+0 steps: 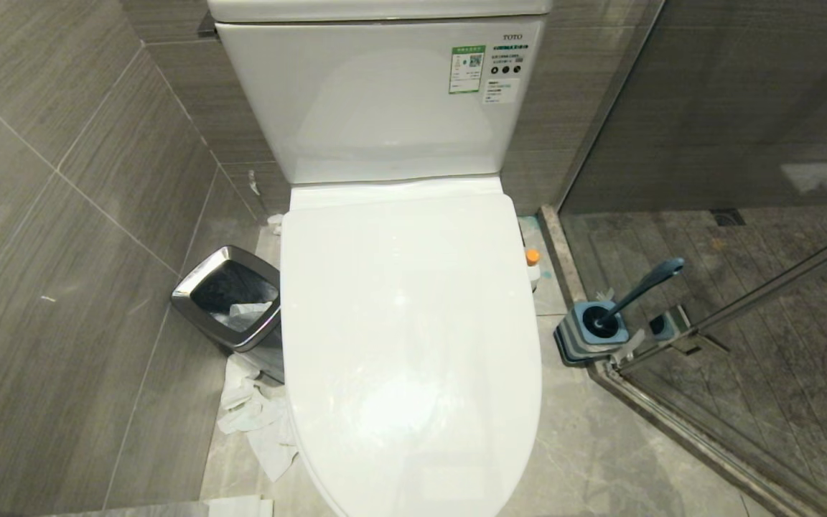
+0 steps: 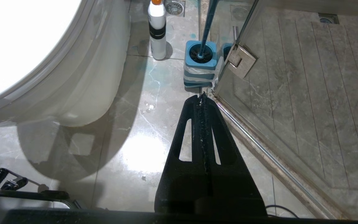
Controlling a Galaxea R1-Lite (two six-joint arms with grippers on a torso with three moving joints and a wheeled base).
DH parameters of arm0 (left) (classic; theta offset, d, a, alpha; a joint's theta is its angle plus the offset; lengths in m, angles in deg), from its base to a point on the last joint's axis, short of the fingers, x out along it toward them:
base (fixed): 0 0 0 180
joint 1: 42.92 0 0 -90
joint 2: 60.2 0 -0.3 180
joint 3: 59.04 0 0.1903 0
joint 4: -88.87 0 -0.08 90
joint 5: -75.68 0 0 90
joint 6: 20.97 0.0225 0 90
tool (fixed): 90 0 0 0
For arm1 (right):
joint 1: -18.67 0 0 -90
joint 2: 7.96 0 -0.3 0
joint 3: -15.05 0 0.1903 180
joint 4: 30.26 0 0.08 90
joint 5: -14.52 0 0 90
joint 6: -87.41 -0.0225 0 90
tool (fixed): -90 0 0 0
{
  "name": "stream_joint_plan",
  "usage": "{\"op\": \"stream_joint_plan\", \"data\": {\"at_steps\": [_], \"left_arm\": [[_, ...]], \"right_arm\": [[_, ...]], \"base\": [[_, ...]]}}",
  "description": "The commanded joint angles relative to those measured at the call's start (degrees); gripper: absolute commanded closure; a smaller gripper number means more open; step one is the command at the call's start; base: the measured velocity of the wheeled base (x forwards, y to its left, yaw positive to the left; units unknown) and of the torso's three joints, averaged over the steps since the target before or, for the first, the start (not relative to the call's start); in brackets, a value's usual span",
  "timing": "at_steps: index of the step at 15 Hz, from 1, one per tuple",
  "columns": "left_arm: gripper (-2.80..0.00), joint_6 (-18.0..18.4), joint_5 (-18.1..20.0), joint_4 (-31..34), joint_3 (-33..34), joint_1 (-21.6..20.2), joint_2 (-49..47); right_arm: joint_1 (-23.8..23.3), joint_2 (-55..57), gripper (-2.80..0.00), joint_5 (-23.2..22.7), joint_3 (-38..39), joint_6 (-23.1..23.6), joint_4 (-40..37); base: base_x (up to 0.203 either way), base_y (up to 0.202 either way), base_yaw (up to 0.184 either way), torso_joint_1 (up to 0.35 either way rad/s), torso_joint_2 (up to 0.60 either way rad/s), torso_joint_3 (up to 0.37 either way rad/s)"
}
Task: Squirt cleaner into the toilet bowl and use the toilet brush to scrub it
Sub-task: Use the left hand to lift the toilet lid slightly
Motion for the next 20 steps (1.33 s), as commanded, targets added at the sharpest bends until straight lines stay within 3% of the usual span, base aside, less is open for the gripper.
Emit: {"op": "stream_joint_plan", "data": {"at_steps": [1,17,20], "left_arm": [[0.00,0.0,0.0,0.0,0.0,0.0,0.0],[0.00,0.7,0.0,-0.1,0.0,0.0,0.0],[0.00,1.2,-0.1,-0.3,-4.8,0.0,0.0]], "right_arm": [[0.0,0.0,0.00,0.0,0.0,0.0,0.0],[0.0,0.0,0.00,0.0,0.0,0.0,0.0],[0.0,0.0,0.00,0.0,0.0,0.0,0.0]], "base": [[0.000,0.000,0.000,0.000,0.00,0.000],[0.000,0.000,0.000,0.000,0.00,0.000],[0.000,0.000,0.000,0.000,0.00,0.000]]}}
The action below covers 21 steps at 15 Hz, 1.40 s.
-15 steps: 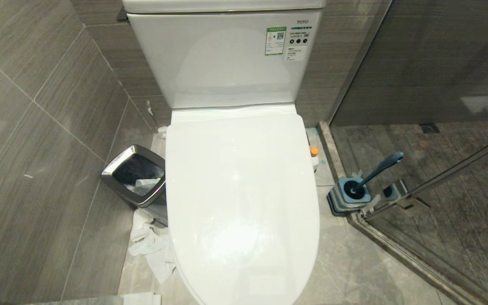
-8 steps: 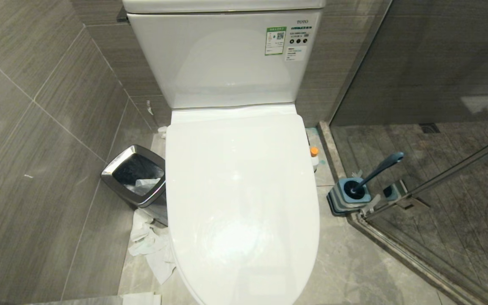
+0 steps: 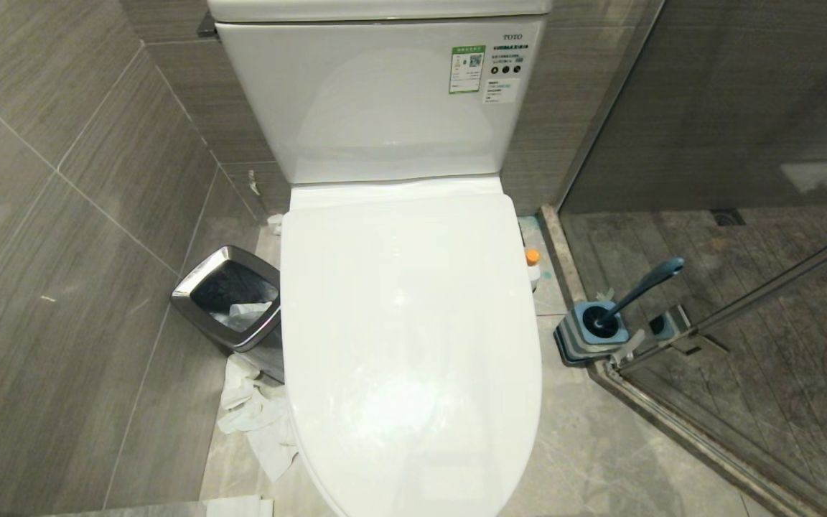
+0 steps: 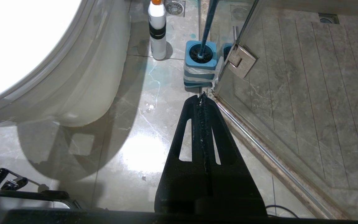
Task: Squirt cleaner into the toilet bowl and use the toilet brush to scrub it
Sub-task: Use the left hand to lift the toilet lid slightly
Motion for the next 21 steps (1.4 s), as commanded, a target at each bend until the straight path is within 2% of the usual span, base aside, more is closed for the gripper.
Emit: {"op": "stream_joint_plan", "data": {"at_steps": [1,6,9,11,16,19,21], "left_arm": [[0.00,0.9,0.0,0.2,-7.5,0.0,0.0],[0.00,5.1,2.8,10.8,-34.6,-0.1,-3.7],[0.00,8.4,3.9,13.8,-45.8,0.0,-10.2],[0.00,9.0,4.4,15.0,-47.9,0.0,-15.9],[0.00,8.9,6.3,14.6,-47.7,1.1,-34.3],[0.00,8.0,10.3,10.7,-47.8,1.4,-49.8],[0.00,4.8,14.5,6.8,-48.0,1.4,-59.6]], "right_arm": [[0.0,0.0,0.00,0.0,0.0,0.0,0.0],[0.0,0.0,0.00,0.0,0.0,0.0,0.0],[0.0,0.0,0.00,0.0,0.0,0.0,0.0],[0.0,0.0,0.00,0.0,0.0,0.0,0.0],[0.0,0.0,0.00,0.0,0.0,0.0,0.0],[0.0,0.0,0.00,0.0,0.0,0.0,0.0],[0.0,0.0,0.00,0.0,0.0,0.0,0.0]], "base": [[0.000,0.000,0.000,0.000,0.00,0.000],[0.000,0.000,0.000,0.000,0.00,0.000],[0.000,0.000,0.000,0.000,0.00,0.000],[0.000,0.000,0.000,0.000,0.00,0.000],[0.000,0.000,0.000,0.000,0.00,0.000],[0.000,0.000,0.000,0.000,0.00,0.000],[0.000,0.000,0.000,0.000,0.00,0.000]]}}
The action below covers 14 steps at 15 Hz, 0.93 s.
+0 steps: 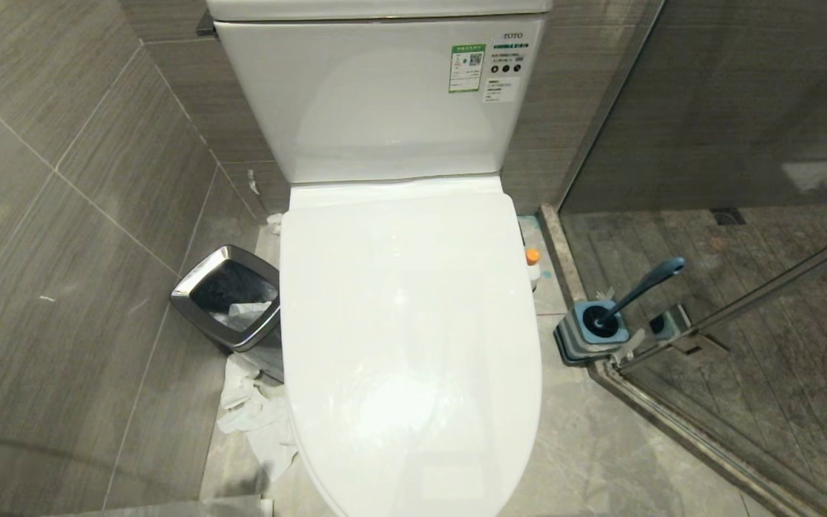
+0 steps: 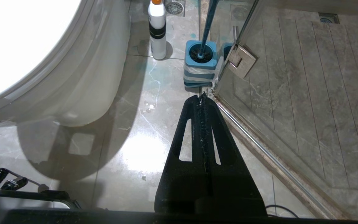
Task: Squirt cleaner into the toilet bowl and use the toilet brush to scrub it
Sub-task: Use the left hand to lift the toilet lid slightly
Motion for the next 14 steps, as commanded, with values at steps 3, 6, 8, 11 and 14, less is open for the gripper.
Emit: {"op": "stream_joint_plan", "data": {"at_steps": [3,6,8,11,14], "left_arm": [[0.00,-7.7,9.5,-6.3,0.3,-0.7,-17.0],[0.00,-10.9,9.8,-6.6,0.9,0.5,-17.8],[0.00,-12.3,10.9,-9.2,2.8,1.2,-20.4],[0.00,-13.0,15.4,-15.1,4.2,1.5,-29.9],[0.00,-15.0,26.3,-16.7,4.7,0.5,-36.1]], "right_arm": [[0.0,0.0,0.00,0.0,0.0,0.0,0.0],[0.0,0.0,0.00,0.0,0.0,0.0,0.0],[0.0,0.0,0.00,0.0,0.0,0.0,0.0],[0.0,0.0,0.00,0.0,0.0,0.0,0.0],[0.0,0.0,0.00,0.0,0.0,0.0,0.0]], "base": [[0.000,0.000,0.000,0.000,0.00,0.000],[0.000,0.000,0.000,0.000,0.00,0.000],[0.000,0.000,0.000,0.000,0.00,0.000],[0.000,0.000,0.000,0.000,0.00,0.000],[0.000,0.000,0.000,0.000,0.00,0.000]]}}
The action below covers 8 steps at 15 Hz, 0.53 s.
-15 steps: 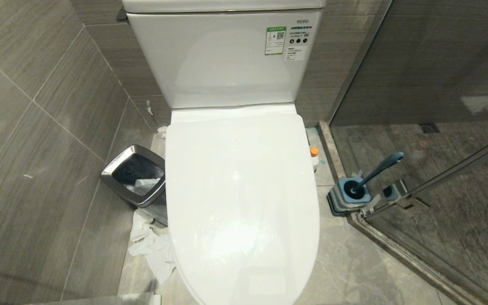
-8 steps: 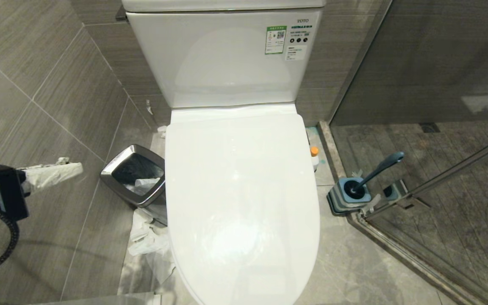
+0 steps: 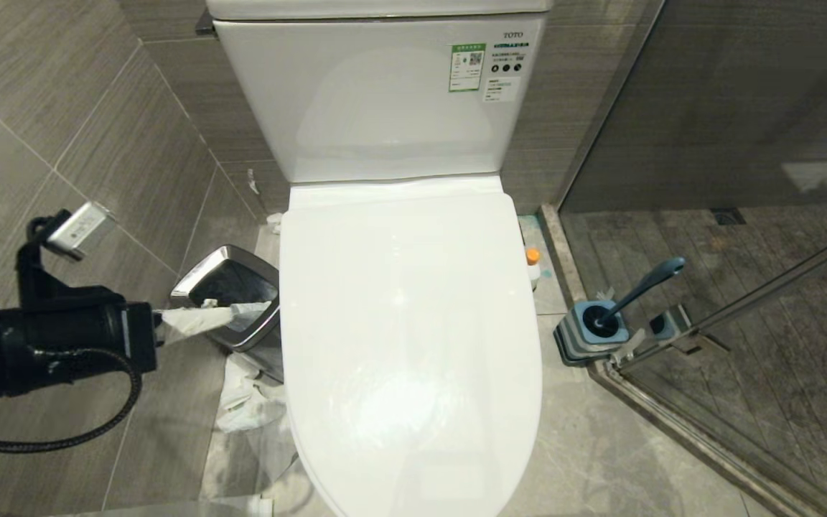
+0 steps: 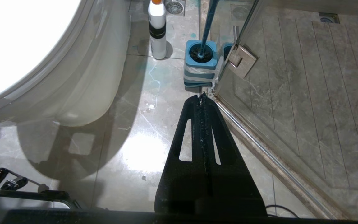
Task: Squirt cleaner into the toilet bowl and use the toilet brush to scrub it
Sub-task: Use the left hand to lift the toilet lid slightly
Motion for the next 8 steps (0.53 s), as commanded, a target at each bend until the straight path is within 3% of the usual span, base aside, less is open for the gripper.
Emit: {"op": "stream_joint_plan", "data": {"at_steps": [1,2,5,6,8], "left_arm": [[0.00,-0.6,6.5,-0.2,1.4,-1.2,-5.2],[0.00,-0.7,8.1,-0.2,3.1,-1.3,-5.3],[0.00,0.8,18.3,-0.4,6.2,-3.9,-7.6],[-2.80,1.3,19.7,-0.3,7.2,-4.1,-8.0],[-2.80,1.3,22.5,-0.4,8.2,-4.1,-8.2]], "right_arm": [[0.0,0.0,0.00,0.0,0.0,0.1,0.0],[0.0,0.0,0.00,0.0,0.0,0.1,0.0],[0.0,0.0,0.00,0.0,0.0,0.1,0.0],[0.0,0.0,0.00,0.0,0.0,0.1,0.0],[0.0,0.0,0.00,0.0,0.0,0.1,0.0]], "base": [[0.000,0.000,0.000,0.000,0.00,0.000],[0.000,0.000,0.000,0.000,0.00,0.000],[0.000,0.000,0.000,0.000,0.00,0.000],[0.000,0.000,0.000,0.000,0.00,0.000],[0.000,0.000,0.000,0.000,0.00,0.000]]}}
